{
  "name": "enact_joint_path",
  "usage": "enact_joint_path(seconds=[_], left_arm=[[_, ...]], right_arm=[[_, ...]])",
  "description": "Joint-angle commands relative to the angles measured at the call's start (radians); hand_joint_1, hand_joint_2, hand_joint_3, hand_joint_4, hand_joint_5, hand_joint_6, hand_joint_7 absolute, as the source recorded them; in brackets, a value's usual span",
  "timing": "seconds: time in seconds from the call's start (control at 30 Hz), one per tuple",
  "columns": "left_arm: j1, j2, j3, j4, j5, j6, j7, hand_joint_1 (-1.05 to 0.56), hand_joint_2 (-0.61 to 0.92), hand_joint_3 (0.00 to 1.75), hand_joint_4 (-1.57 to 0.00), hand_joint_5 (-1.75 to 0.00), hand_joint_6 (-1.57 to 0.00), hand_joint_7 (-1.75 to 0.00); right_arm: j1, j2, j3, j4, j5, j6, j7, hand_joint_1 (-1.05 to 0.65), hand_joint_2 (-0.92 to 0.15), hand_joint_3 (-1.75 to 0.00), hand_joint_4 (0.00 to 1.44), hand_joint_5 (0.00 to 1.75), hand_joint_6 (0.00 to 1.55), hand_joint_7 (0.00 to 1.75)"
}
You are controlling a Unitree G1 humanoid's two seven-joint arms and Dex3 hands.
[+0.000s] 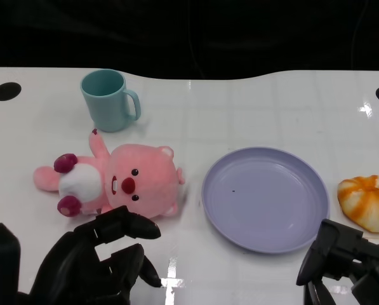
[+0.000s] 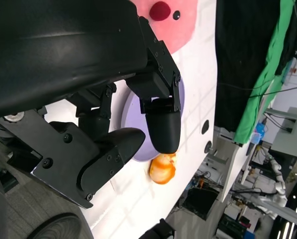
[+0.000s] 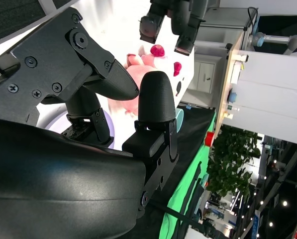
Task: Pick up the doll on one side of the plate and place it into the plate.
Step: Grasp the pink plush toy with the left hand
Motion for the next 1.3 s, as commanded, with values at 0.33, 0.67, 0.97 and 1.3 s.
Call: enact_joint_path(seconds=[0.33, 0.67, 0.97, 1.3], left_arm=[[-0.033, 0.114, 0.037, -0.078, 0.048, -0.097, -0.068, -0.34, 0.58, 0.71, -0.48, -0.97, -0.56, -0.42], [-0.099, 0.257, 0.049, -0.044, 0.227, -0.284, -0.142, -0.68, 0.92, 0.07, -0.28, -0.75, -0.49, -0.08], [-0.181, 0.384, 0.045, -0.055, 0.361, -0.289, -0.163, -0.68, 0.92, 0.04, -0.01, -0.56, -0.30, -0.01], [-0.269, 0.453, -0.007, -0.042, 0.638, -0.309, -0.116, -0.66, 0.91, 0.01, 0.00, -0.44, -0.24, 0.00]], right_arm=[[0.003, -0.009, -0.005, -0.016, 0.000, 0.023, -0.006, -0.17, -0.39, -1.46, 0.71, 1.75, 0.61, 1.56], [-0.007, -0.007, -0.006, -0.016, 0.004, 0.034, -0.008, -0.16, -0.40, -1.47, 0.72, 1.75, 0.61, 1.57], [-0.005, -0.009, -0.010, -0.019, 0.009, 0.034, -0.005, -0.13, -0.39, -1.49, 0.72, 1.75, 0.60, 1.58], [-0.001, -0.007, -0.008, -0.020, 0.004, 0.038, -0.009, -0.15, -0.40, -1.48, 0.71, 1.75, 0.59, 1.59]])
